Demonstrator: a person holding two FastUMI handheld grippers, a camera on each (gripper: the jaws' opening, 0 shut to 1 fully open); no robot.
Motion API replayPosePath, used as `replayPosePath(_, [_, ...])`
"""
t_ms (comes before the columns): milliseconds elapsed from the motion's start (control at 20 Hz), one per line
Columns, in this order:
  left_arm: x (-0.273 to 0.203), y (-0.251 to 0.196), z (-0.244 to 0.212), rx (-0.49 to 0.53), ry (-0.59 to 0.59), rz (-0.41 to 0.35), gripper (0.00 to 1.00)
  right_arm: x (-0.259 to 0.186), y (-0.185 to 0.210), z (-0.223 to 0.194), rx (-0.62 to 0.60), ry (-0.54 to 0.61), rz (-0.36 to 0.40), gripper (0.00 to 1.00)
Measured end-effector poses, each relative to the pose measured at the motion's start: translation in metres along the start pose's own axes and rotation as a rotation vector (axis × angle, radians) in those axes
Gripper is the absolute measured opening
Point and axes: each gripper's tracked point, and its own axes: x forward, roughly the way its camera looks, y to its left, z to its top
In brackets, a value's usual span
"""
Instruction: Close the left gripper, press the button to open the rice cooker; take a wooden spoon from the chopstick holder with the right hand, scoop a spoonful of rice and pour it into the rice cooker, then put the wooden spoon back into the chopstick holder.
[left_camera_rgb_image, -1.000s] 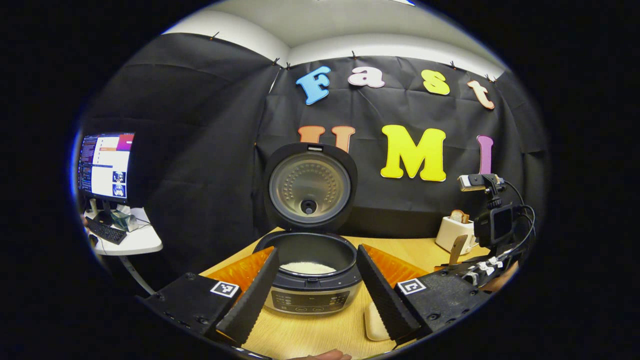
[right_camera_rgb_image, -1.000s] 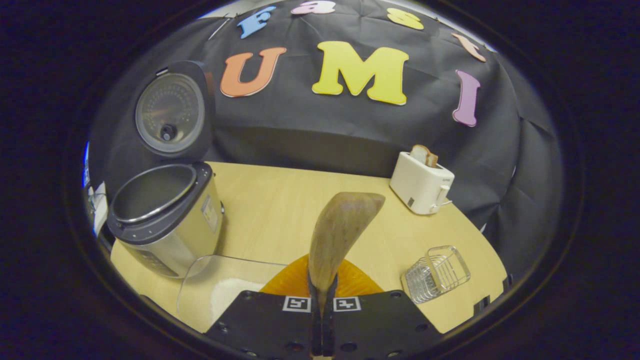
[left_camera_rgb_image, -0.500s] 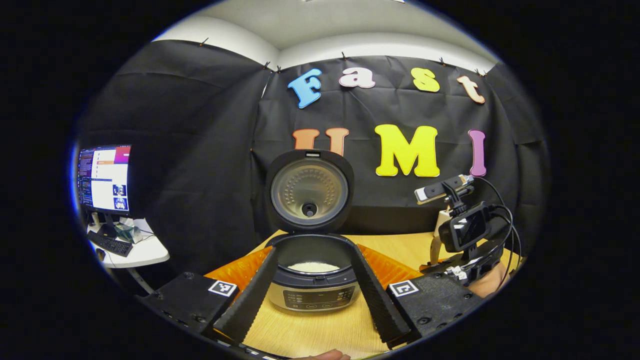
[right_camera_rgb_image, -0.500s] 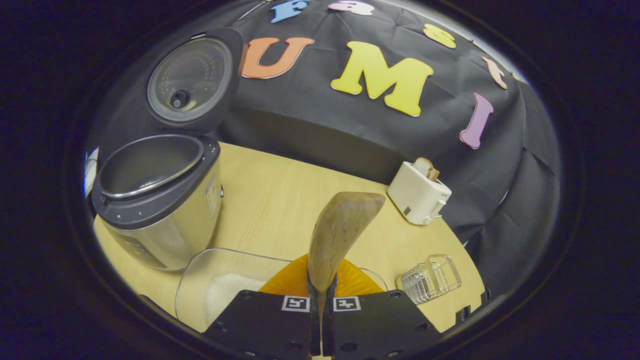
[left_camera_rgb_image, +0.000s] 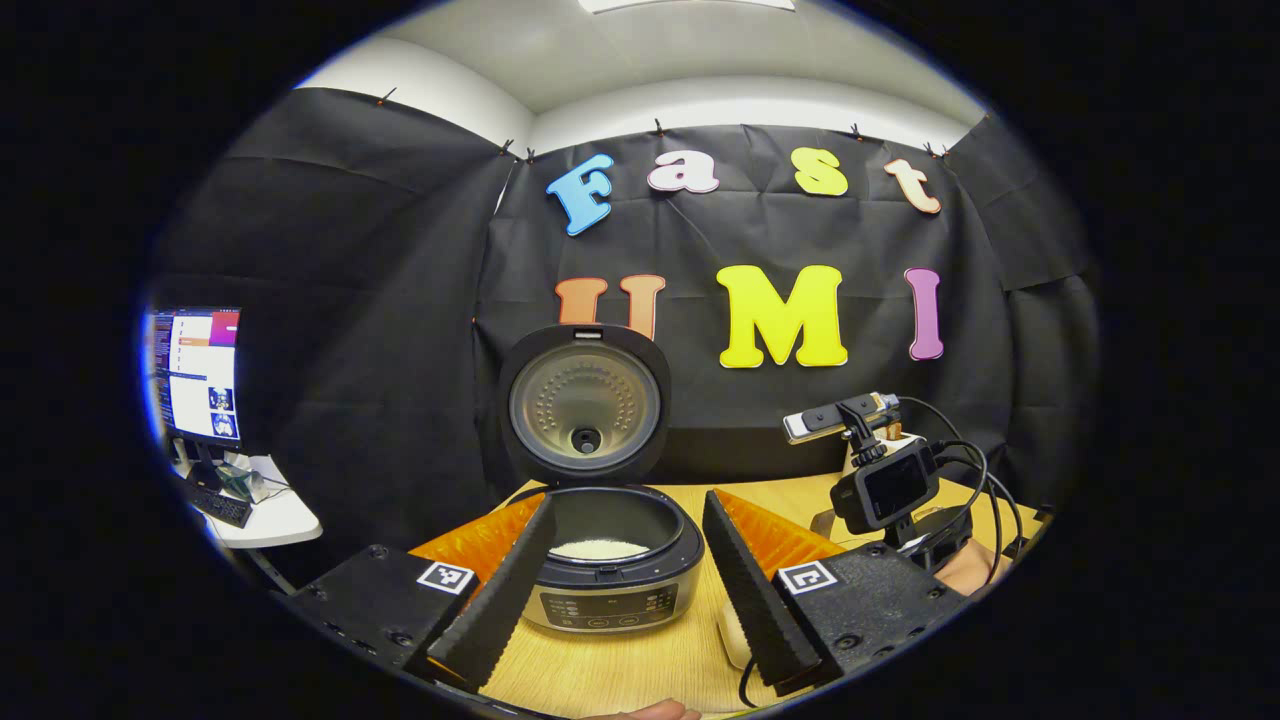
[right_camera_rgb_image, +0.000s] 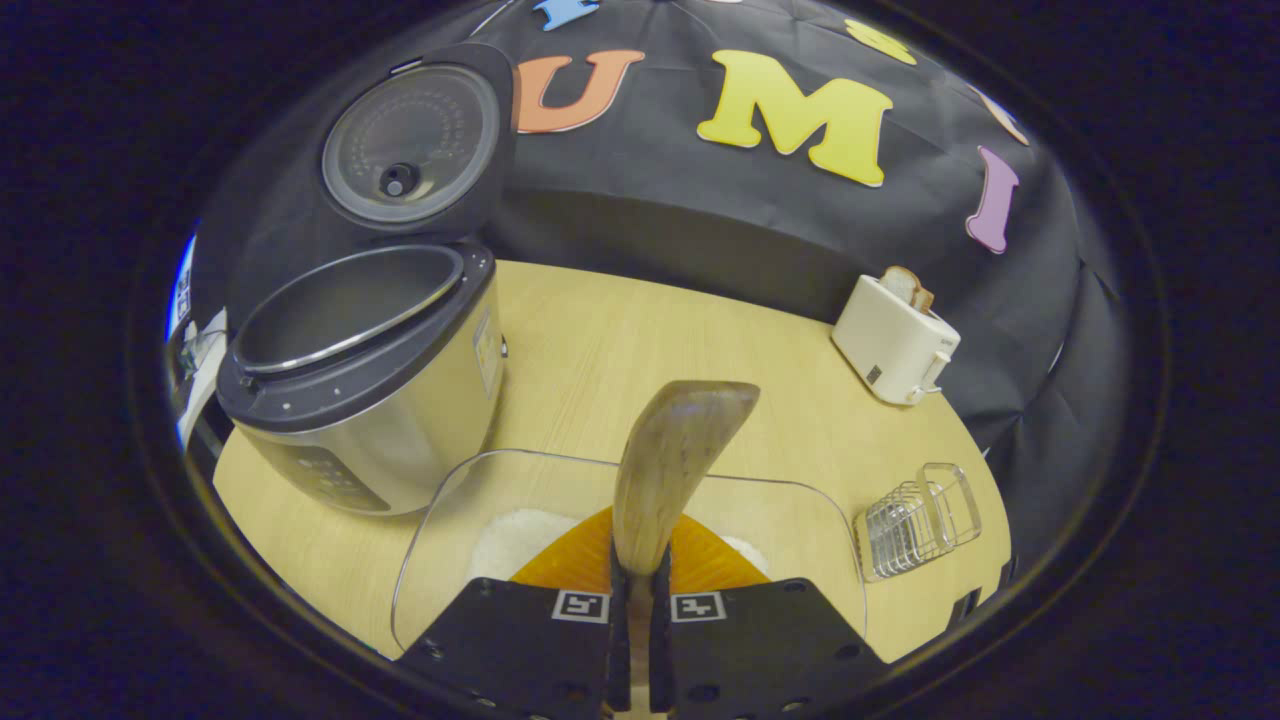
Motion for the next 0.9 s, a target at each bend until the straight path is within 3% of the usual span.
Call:
replayPosePath(200, [0.002,0.005,-0.006,0.001,0.029,0.015,0.94,-0.019,-0.002,-0.011,-0.060,-0.023,0.031,0.08])
replayPosePath(400, [0.003,0.005,-0.005,-0.005,0.028,0.020,0.95,-0.039,-0.022,-0.017,-0.041,-0.058,0.030,0.08])
replayPosePath(650, [0.002,0.001,-0.005,0.004,0.026,0.016,0.94,-0.041,-0.040,-0.019,0.082,-0.104,-0.032,0.08])
replayPosePath(800, [0.001,-0.001,-0.003,0.010,0.022,0.017,0.94,-0.038,-0.023,-0.023,0.163,-0.111,-0.058,0.07])
replayPosePath(900, [0.001,-0.003,-0.002,0.005,0.020,0.008,0.94,-0.041,0.000,-0.020,0.193,-0.118,-0.035,0.07])
